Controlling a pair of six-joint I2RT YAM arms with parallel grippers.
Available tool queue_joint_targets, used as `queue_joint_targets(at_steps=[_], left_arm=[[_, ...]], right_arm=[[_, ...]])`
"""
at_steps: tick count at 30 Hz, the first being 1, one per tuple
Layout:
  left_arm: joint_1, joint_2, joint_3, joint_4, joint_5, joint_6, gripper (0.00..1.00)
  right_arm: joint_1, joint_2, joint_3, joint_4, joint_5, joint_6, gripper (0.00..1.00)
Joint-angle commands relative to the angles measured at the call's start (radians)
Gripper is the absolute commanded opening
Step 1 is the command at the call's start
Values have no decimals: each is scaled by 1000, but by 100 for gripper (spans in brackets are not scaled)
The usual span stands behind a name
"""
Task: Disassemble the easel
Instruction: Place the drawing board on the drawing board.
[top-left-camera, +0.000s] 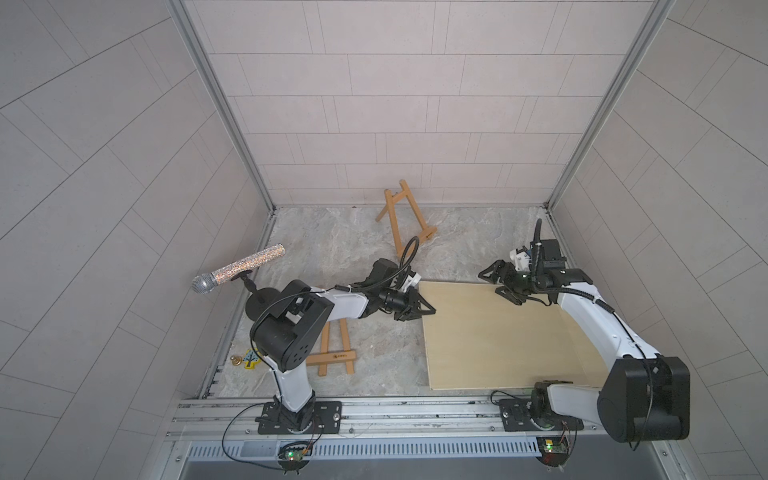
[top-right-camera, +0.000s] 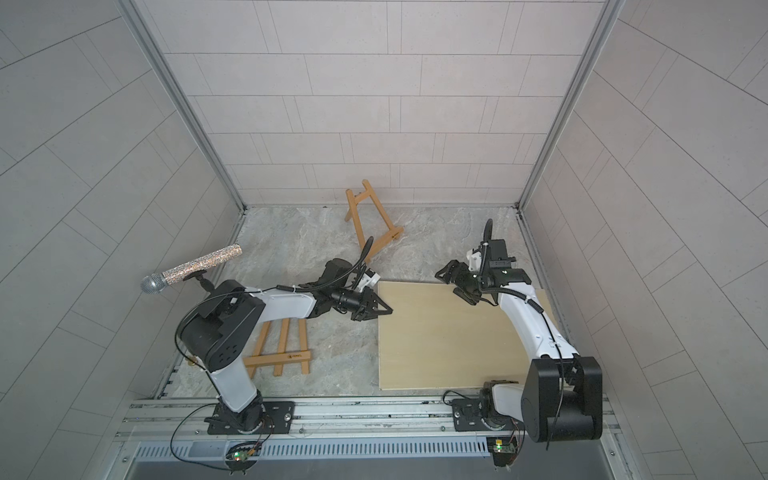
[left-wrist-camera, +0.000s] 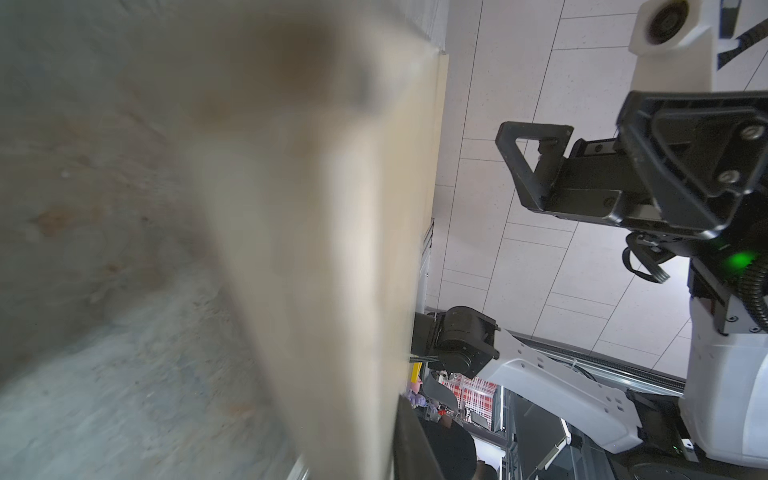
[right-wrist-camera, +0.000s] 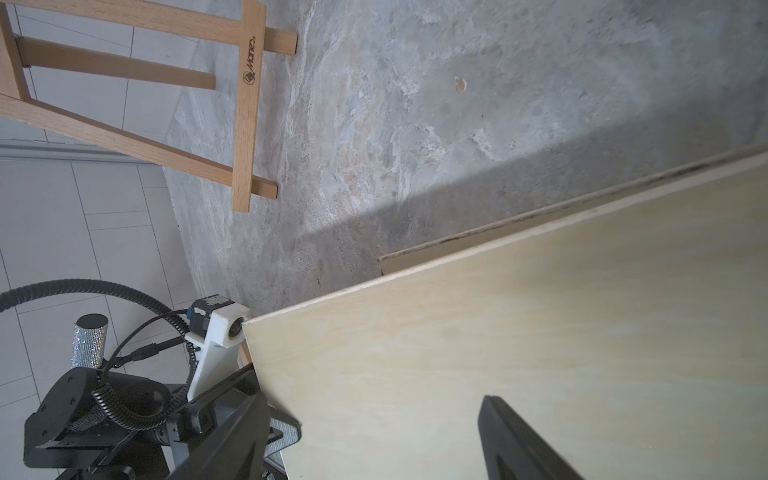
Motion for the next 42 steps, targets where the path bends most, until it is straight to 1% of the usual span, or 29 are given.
queue_joint_targets(at_steps=[1, 9, 19, 23, 27, 37, 42], left_arm=[[-33, 46, 2, 79, -240, 10, 0], [-101, 117, 2, 217, -306, -75, 0], [-155, 156, 10, 284, -373, -117, 0], [-174, 196, 51, 301, -359, -131, 0], [-189, 222, 76, 297, -348, -134, 0], [-189, 270, 119, 246, -335, -113, 0], [-188, 279, 158, 138, -352, -62, 0]], right_arm=[[8, 21, 31, 23, -12, -14, 83], [25, 80, 70, 36, -15, -22, 83], [39, 109, 80, 50, -16, -24, 83], [41, 109, 76, 56, -18, -22, 83], [43, 105, 72, 56, -19, -22, 83], [43, 94, 62, 59, -20, -21, 84], [42, 93, 63, 58, -22, -23, 84]])
